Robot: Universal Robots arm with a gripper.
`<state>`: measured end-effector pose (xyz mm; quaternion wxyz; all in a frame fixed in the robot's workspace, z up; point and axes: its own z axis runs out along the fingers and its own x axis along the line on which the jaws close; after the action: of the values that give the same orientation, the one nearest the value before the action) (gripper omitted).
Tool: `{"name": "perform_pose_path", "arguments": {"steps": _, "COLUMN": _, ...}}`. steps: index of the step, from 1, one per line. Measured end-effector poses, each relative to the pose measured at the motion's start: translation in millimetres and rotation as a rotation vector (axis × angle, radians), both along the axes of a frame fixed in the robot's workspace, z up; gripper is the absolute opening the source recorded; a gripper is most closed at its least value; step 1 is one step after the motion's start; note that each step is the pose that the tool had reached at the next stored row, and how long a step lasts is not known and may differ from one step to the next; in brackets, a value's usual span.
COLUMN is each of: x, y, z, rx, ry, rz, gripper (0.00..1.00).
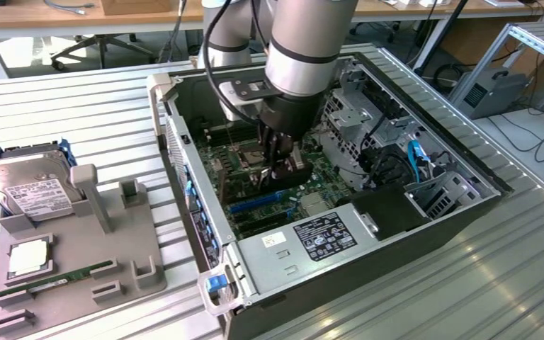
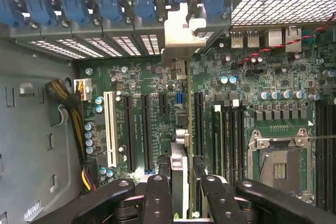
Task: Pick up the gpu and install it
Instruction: 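Insert the gpu into the slot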
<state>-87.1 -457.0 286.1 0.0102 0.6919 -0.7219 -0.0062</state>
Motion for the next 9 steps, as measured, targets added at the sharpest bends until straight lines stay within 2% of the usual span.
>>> {"name": "perform_pose_path", "arguments": {"steps": 3, "x": -7.0, "y": 0.0, "z": -1.5, "rx": 0.0001, "ry": 0.0000, "rz": 0.000, "gripper": 0.27}}
{"name": "perform_pose_path", "arguments": {"steps": 9, "x": -8.3, "y": 1.2, "z": -9.6, "rx": 0.0000, "ry": 0.0000, "rz": 0.000, "gripper": 0.27}}
